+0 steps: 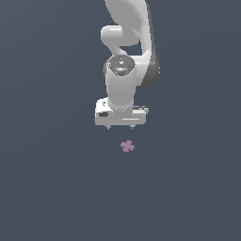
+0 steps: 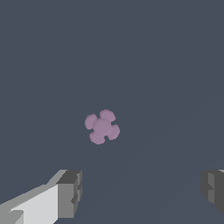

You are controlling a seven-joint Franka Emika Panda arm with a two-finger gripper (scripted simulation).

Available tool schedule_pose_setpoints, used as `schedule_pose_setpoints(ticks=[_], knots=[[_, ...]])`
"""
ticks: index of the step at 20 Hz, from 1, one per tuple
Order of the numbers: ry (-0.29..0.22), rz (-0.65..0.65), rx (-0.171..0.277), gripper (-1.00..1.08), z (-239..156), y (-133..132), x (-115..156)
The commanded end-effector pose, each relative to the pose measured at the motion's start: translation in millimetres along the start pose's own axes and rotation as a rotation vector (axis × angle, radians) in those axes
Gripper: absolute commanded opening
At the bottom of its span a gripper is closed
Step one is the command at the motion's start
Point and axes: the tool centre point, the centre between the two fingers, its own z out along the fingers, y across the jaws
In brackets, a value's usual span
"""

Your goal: Pick up the object and move it to a goal position.

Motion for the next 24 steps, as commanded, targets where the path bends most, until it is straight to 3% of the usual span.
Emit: schedule_pose_setpoints(ticks=[1, 17, 24], knots=[[0.0, 0.0, 0.0, 1.0, 0, 0, 0], [-0.009, -0.072, 0.004, 1.0, 8, -14, -3], [0.0, -0.138, 0.001, 1.0, 33, -20, 3]])
